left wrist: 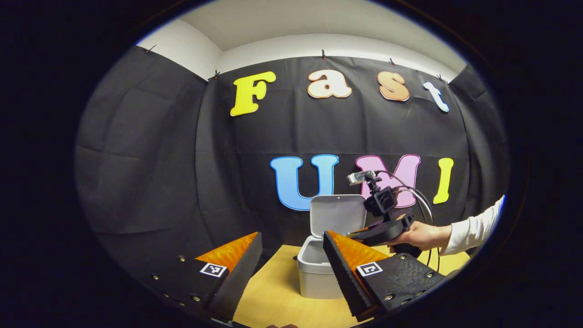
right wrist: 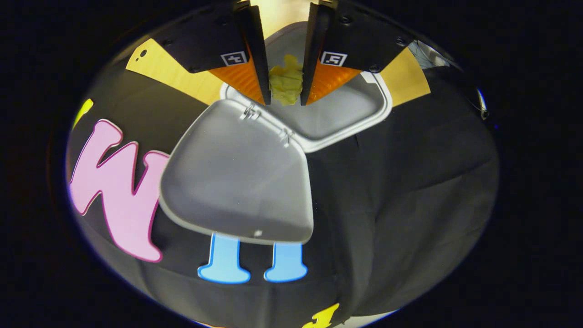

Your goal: Press the lid of the desktop garbage bin to open it, pick up the crumpled paper on the desktop and throw it into the bin, then pick up the pop can on the desktop and drop it into the bin, and finally close the garbage bin lid.

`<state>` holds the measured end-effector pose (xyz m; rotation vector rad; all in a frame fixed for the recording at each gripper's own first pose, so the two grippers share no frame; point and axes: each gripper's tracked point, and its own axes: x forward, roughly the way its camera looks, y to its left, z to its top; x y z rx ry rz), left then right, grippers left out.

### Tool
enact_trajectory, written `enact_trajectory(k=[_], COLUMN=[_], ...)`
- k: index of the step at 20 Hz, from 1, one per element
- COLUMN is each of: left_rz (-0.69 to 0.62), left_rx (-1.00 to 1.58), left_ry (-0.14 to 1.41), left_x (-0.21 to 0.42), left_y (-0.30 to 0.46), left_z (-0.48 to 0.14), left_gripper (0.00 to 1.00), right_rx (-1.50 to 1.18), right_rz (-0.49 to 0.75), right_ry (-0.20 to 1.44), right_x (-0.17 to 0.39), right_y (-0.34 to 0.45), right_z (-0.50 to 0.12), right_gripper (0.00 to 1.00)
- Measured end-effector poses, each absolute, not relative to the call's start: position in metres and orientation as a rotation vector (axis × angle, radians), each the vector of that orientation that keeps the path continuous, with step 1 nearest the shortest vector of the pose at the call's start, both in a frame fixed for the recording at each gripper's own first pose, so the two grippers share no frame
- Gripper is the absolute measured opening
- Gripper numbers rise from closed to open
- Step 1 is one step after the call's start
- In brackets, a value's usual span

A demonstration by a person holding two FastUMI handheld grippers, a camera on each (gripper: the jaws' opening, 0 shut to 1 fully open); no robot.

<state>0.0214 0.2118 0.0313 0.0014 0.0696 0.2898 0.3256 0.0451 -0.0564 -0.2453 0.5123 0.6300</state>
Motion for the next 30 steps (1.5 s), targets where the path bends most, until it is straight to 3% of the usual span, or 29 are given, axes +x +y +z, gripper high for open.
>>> enact_trajectory(k=[1, 2, 5, 7, 17, 24, 30], left_rz=[0.291, 0.291, 0.283, 0.267, 0.148, -0.042, -0.231], left_rx=[-0.009, -0.019, -0.029, -0.032, -0.112, -0.108, -0.102], left_ry=[0.071, 0.072, 0.086, 0.105, 0.134, 0.172, 0.203], left_x=[0.021, 0.022, 0.023, 0.028, 0.076, 0.122, 0.156], left_y=[0.212, 0.212, 0.21, 0.206, 0.156, 0.064, -0.032], left_z=[0.029, 0.027, 0.013, 0.004, -0.029, -0.062, -0.114], left_gripper=[0.88, 0.88, 0.88, 0.88, 0.88, 0.88, 0.88], right_rx=[-0.252, -0.241, -0.189, -0.192, -0.123, -0.115, -0.099], right_rz=[0.623, 0.622, 0.637, 0.642, 0.617, 0.373, 0.173], right_ry=[0.537, 0.557, 0.56, 0.528, 0.357, 0.256, 0.305], right_x=[0.325, 0.323, 0.316, 0.318, 0.305, 0.31, 0.279], right_y=[0.043, 0.045, 0.053, 0.052, 0.004, -0.096, -0.183], right_z=[-0.063, -0.069, -0.069, -0.064, -0.009, 0.017, 0.0], right_gripper=[0.34, 0.48, 0.63, 0.99, 0.98, 0.98, 0.98])
